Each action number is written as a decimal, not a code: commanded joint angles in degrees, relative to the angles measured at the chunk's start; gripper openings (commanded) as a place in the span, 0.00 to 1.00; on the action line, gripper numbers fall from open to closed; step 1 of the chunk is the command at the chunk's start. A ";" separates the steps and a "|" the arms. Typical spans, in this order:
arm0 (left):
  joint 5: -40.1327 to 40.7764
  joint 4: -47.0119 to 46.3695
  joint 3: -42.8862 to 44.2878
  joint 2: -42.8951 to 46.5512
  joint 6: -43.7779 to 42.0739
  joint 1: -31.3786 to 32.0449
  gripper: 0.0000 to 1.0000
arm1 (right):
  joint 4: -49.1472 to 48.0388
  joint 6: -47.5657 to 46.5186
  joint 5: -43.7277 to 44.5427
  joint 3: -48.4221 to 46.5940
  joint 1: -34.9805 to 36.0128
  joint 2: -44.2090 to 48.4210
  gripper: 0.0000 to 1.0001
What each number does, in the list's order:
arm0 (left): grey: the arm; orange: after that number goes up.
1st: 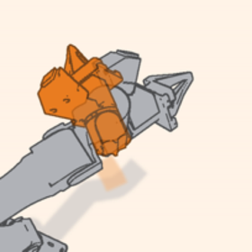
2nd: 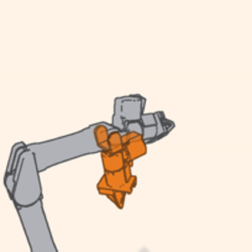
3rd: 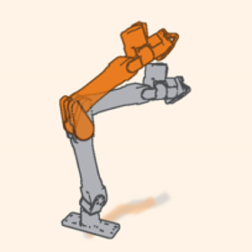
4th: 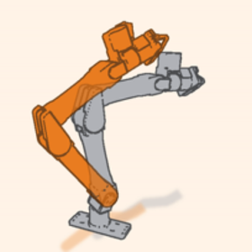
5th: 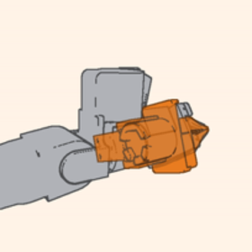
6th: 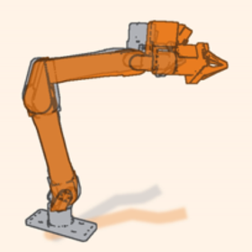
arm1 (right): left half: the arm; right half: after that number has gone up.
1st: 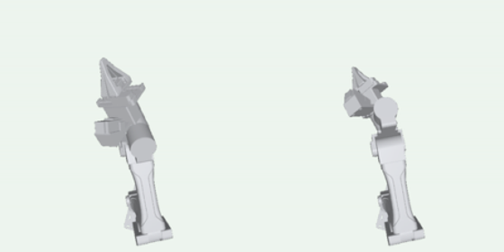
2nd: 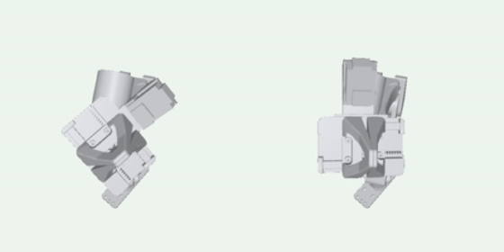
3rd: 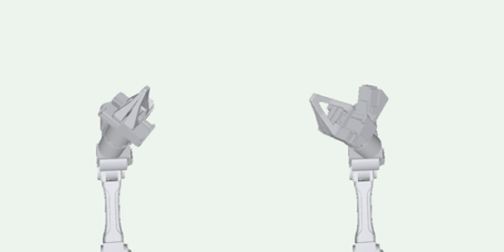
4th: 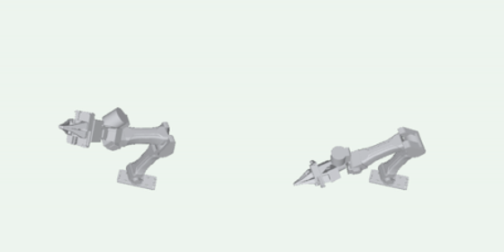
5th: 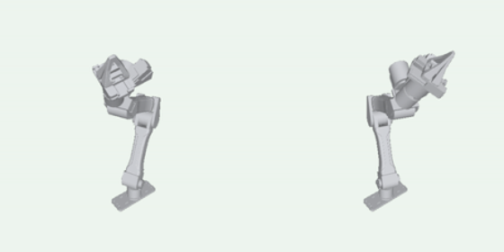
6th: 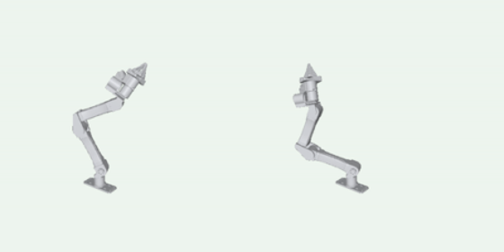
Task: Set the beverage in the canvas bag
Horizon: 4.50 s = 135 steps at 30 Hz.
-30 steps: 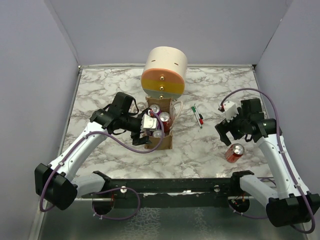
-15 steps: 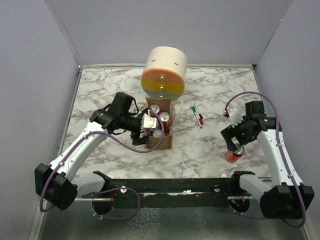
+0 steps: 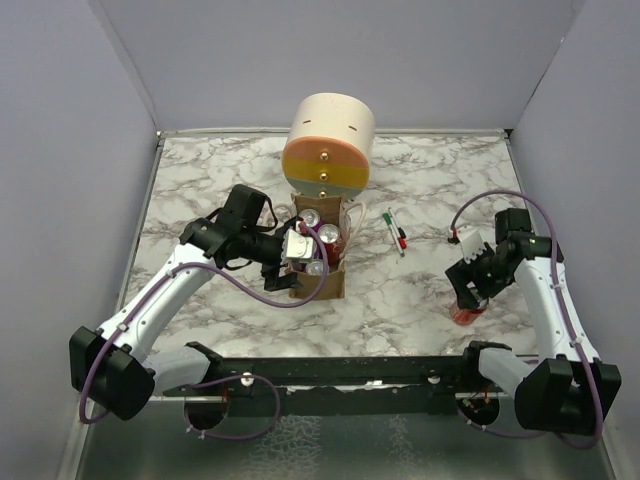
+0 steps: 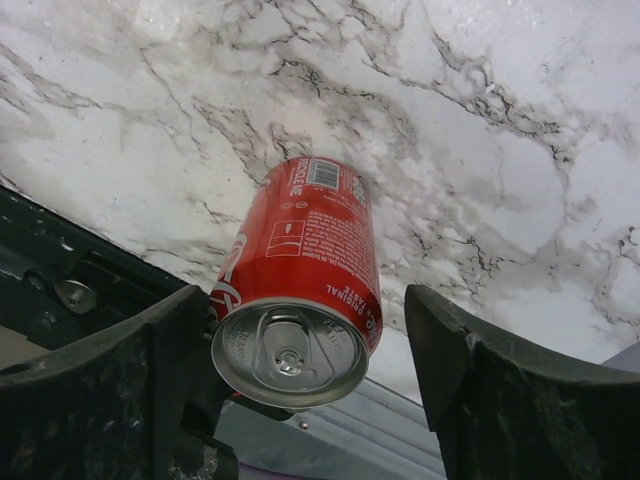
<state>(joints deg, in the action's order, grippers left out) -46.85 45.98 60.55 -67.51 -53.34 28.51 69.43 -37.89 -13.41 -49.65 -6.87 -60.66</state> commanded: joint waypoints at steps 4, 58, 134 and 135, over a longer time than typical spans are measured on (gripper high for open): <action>-1.14 1.05 0.20 0.46 -0.98 -0.21 0.87 | 1.89 -3.13 -1.73 -0.04 -0.42 -1.20 0.75; -0.96 0.39 -1.55 -4.73 -7.12 1.29 0.67 | -10.37 12.74 -18.54 -71.40 38.08 -33.98 0.01; -3.19 -0.48 -6.15 -2.88 -9.97 1.91 0.24 | -16.43 9.75 0.62 -64.90 46.40 -51.06 0.01; -3.31 -0.24 -6.11 -3.03 -10.28 1.94 0.23 | -16.29 9.77 0.52 -64.69 46.42 -51.12 0.01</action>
<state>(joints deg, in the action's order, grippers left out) -47.33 44.64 55.35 -71.42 -61.63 29.93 55.77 -27.27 -14.61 -114.85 39.22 -110.39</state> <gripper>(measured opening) 0.250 0.626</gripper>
